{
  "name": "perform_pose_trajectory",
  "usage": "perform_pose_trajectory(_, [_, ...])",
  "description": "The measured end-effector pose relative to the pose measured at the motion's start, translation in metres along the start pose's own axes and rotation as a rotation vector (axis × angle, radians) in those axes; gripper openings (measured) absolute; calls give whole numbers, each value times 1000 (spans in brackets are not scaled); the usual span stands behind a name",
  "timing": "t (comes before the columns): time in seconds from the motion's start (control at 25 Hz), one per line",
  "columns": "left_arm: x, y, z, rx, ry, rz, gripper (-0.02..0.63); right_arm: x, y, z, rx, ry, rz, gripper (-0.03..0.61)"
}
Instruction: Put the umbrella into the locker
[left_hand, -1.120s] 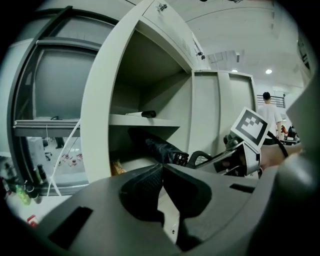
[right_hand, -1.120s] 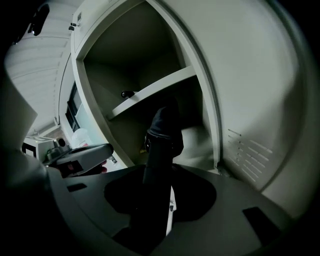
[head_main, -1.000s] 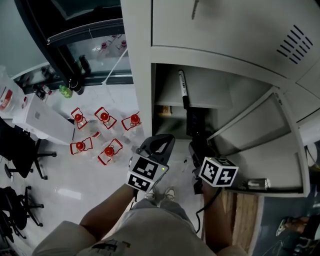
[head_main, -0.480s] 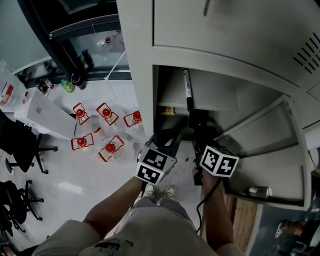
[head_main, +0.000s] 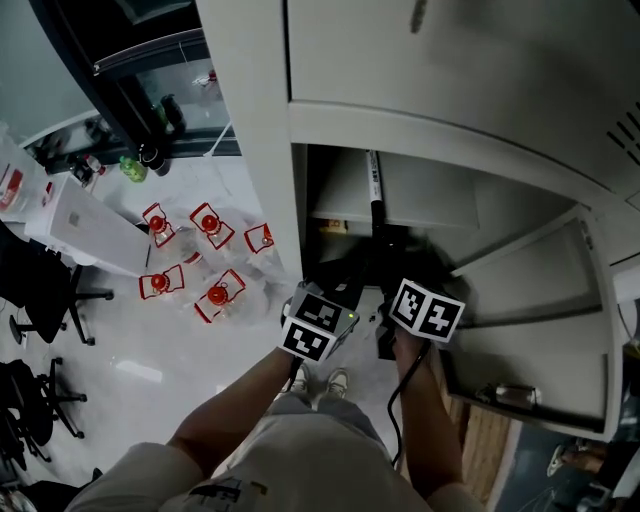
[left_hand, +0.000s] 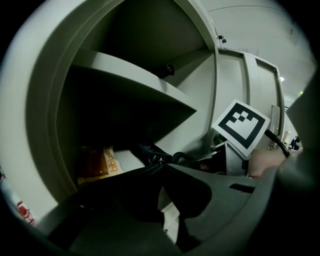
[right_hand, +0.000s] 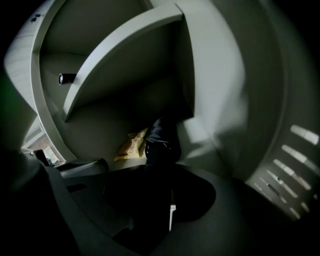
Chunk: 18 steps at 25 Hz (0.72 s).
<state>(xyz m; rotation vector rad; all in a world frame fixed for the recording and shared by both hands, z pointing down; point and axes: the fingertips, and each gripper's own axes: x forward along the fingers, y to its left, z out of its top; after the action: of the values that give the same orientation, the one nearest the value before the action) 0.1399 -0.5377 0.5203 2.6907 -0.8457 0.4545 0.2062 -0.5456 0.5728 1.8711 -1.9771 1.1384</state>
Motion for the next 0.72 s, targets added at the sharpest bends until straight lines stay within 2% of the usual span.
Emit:
perform_pose_trajectory(0.36, [14, 8, -7, -19, 20, 16, 8, 22, -4, 18, -66, -34, -62, 126])
perform_pose_trajectory(0.48, [18, 9, -9, -32, 18, 15, 8, 29, -4, 23, -115, -19, -57, 126])
perform_pose_trajectory(0.72, [24, 13, -11, -44, 27, 19, 8, 41, -4, 28, -142, -6, -41, 127])
